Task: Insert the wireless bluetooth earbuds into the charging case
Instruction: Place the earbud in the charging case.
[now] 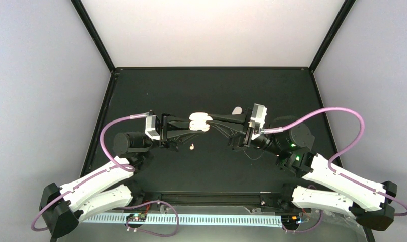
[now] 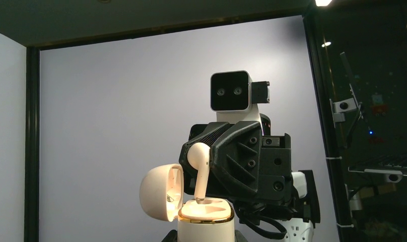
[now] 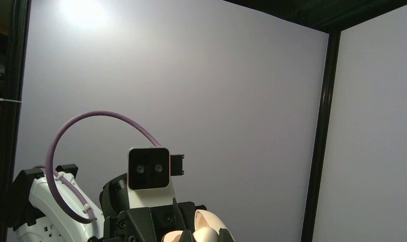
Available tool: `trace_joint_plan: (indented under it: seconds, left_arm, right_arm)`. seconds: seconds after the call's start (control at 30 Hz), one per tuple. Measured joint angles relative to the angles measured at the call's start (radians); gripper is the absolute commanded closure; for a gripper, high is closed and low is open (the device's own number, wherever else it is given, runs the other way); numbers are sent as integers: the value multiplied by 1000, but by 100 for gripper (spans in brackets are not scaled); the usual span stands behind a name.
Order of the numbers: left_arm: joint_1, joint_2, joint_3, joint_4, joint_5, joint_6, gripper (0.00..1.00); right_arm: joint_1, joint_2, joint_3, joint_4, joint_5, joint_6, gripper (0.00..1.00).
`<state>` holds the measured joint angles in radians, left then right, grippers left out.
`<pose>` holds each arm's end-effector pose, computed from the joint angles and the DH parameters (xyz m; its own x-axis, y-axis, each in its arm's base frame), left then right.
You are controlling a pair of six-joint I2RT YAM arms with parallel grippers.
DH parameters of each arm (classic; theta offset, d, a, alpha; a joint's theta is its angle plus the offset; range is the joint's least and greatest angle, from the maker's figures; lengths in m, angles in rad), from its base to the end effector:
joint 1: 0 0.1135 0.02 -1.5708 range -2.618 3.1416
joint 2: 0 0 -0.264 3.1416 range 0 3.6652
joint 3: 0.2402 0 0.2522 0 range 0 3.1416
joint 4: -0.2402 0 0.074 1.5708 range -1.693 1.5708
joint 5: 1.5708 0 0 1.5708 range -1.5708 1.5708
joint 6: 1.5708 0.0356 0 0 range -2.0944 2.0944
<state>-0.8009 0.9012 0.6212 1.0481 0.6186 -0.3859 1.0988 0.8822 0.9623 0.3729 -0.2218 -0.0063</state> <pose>0.1120 -0.1452 0.3820 0.1186 -0.5629 -0.8180 0.9929 0.0602 0.1026 0.0791 0.1722 0.4443 0.2050 0.3881 -0.8985 -0.9575 0.2698 -0.1019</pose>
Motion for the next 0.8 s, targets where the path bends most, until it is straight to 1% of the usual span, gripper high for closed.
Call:
trace_joint_plan:
  seconds: [0.8]
  left_arm:
    - [0, -6, -2, -5, -1, 0, 98]
  right_arm:
    - [0, -6, 0, -14, 5, 5, 99]
